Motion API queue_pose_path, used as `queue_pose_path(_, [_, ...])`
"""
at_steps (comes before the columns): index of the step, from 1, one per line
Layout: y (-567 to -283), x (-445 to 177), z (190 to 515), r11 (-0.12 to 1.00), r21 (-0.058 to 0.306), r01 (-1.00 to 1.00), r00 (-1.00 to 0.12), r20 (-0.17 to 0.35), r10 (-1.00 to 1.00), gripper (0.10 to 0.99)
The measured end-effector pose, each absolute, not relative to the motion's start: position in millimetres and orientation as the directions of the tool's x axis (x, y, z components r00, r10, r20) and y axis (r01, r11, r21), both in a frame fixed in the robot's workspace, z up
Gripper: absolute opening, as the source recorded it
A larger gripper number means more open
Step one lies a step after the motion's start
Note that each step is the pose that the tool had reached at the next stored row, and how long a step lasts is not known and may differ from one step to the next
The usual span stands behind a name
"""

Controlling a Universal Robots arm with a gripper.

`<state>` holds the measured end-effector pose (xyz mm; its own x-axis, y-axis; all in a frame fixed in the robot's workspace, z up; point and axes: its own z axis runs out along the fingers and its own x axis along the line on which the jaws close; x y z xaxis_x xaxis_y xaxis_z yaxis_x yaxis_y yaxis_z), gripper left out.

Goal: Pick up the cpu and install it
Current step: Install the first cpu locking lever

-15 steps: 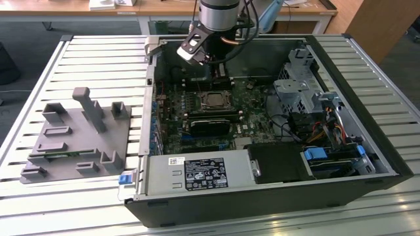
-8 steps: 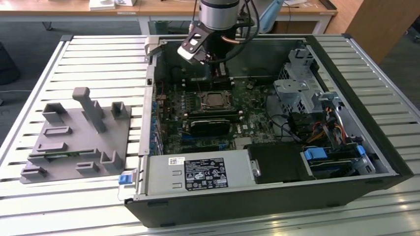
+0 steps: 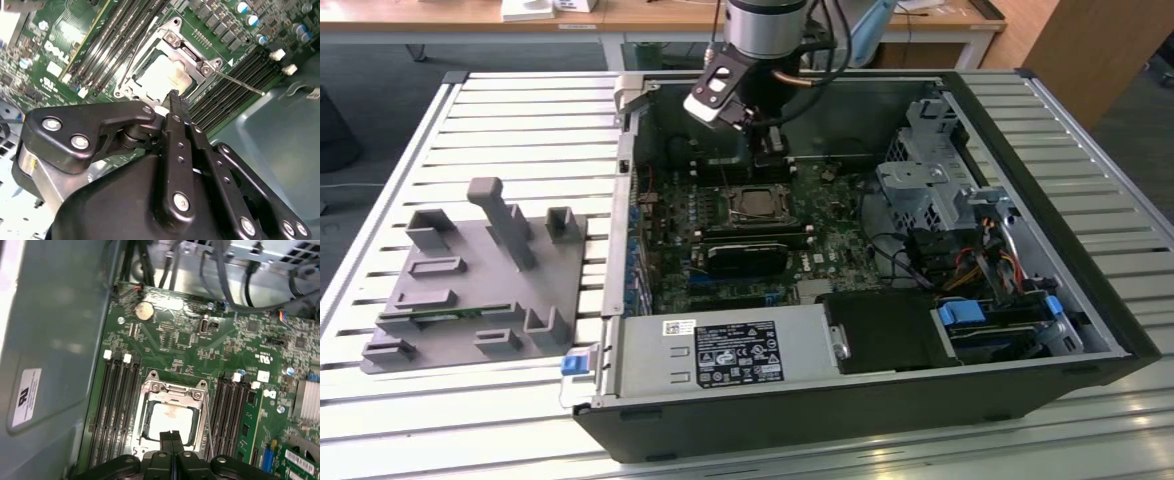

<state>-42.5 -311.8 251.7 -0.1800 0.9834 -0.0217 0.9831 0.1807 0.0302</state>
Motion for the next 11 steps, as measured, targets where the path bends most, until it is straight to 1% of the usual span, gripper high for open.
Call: queue_pose_path(11, [-311.8,-42.5,251.7,0.358,0.03,0.933,-0.357,-0.022,0.934,0.106])
